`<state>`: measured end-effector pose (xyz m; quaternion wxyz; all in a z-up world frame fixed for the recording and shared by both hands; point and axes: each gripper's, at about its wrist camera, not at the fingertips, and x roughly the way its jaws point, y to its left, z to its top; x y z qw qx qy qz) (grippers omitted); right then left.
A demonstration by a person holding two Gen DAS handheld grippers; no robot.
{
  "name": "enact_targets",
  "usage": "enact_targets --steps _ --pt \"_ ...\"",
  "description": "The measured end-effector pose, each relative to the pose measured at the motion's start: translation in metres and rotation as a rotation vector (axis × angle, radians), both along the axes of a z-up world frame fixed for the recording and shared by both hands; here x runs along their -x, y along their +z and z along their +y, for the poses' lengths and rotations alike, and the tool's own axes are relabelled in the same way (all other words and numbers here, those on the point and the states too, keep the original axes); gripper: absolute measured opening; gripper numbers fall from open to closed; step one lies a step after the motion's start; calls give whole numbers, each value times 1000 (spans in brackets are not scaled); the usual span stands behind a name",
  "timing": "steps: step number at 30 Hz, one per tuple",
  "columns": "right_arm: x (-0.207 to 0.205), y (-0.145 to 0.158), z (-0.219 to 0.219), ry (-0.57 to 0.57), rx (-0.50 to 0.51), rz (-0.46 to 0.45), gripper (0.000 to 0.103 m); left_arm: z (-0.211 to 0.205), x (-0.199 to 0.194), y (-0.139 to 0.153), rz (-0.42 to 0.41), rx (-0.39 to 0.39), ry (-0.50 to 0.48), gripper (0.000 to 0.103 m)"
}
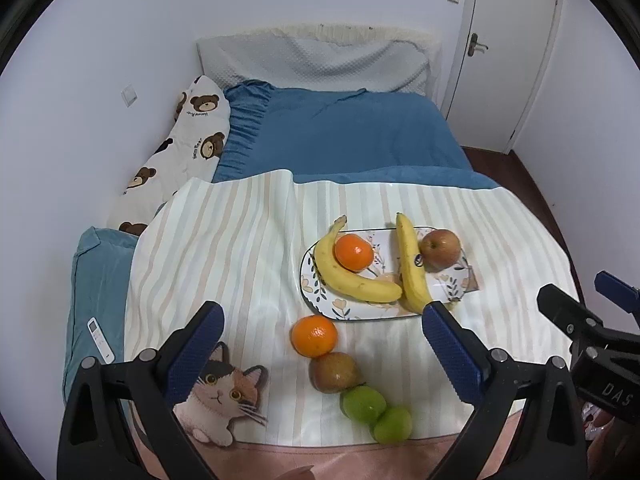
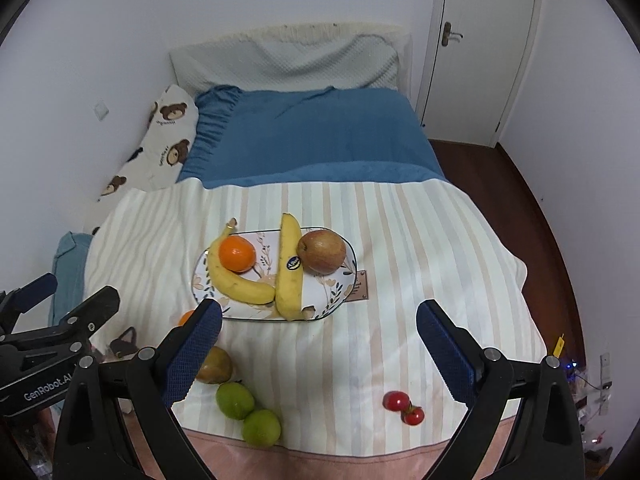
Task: Organize fruits
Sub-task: 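Lift both tools away from the plate, then grasp a green apple with the right tool while the left tool grasps the other green apple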
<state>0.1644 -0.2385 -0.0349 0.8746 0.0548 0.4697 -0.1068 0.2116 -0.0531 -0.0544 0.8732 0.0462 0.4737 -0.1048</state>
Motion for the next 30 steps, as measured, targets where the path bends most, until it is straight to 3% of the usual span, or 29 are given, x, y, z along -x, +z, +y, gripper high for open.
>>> enact_targets --steps 6,12,15,25,30 --pt "23 10 8 6 -26 -27 100 3 20 11 -32 -2 7 101" --pt "32 -14 10 10 -82 24 100 11 32 -12 10 -30 30 101" --pt "35 -45 12 16 -133 84 100 19 38 -33 44 -64 50 101" --pt "40 -201 32 14 -389 361 100 48 58 -131 247 -214 100 101" --pt "42 -246 44 -2 -453 420 99 58 60 -156 309 -245 129 101"
